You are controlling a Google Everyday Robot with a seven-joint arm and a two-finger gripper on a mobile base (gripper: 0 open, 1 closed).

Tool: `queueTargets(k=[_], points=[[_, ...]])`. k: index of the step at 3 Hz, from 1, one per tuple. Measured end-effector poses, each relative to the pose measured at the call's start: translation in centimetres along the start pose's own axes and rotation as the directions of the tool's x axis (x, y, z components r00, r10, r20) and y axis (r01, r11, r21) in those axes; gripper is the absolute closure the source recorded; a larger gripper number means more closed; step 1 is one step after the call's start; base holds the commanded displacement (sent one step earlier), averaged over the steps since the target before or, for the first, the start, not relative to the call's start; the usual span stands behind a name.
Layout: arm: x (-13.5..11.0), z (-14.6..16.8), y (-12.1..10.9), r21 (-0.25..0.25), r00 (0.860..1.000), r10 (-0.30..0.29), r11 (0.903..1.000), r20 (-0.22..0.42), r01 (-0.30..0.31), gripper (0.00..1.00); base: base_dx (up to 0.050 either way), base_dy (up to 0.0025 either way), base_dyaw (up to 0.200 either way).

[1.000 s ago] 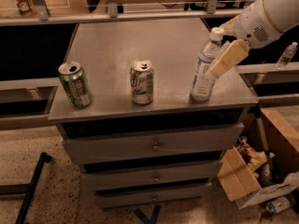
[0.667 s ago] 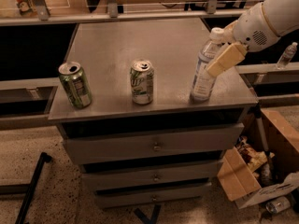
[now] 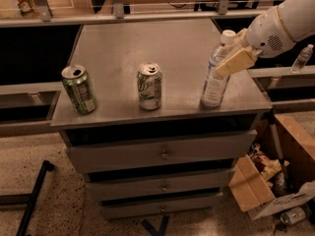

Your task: Move blue plastic bottle near green can

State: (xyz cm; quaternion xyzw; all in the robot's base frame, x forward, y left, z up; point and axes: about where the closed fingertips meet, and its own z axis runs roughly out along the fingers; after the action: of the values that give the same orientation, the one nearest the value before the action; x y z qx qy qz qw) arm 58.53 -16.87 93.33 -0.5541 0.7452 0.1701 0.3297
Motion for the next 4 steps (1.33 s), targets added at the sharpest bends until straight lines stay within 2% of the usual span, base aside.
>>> queueTargets(k=[1, 2, 3, 4], points=[[-0.1, 0.2, 0.0, -0.003, 1.0, -0.001, 1.0, 0.0, 0.001, 0.88, 0.0, 0.0, 0.0], [-0.1, 0.4, 0.0, -0.006, 1.0, -0.002, 1.0, 0.0, 0.002, 1.0, 0.0, 0.0, 0.0], [-0.5, 0.8, -0.2, -0.016, 1.0, -0.008, 0.9998, 0.008, 0.008, 1.0, 0.0, 0.0, 0.0], [-2.1, 1.6, -1.4, -0.025, 0.999, -0.043, 0.9987, 0.001, 0.043, 1.0, 0.0, 0.0, 0.0]])
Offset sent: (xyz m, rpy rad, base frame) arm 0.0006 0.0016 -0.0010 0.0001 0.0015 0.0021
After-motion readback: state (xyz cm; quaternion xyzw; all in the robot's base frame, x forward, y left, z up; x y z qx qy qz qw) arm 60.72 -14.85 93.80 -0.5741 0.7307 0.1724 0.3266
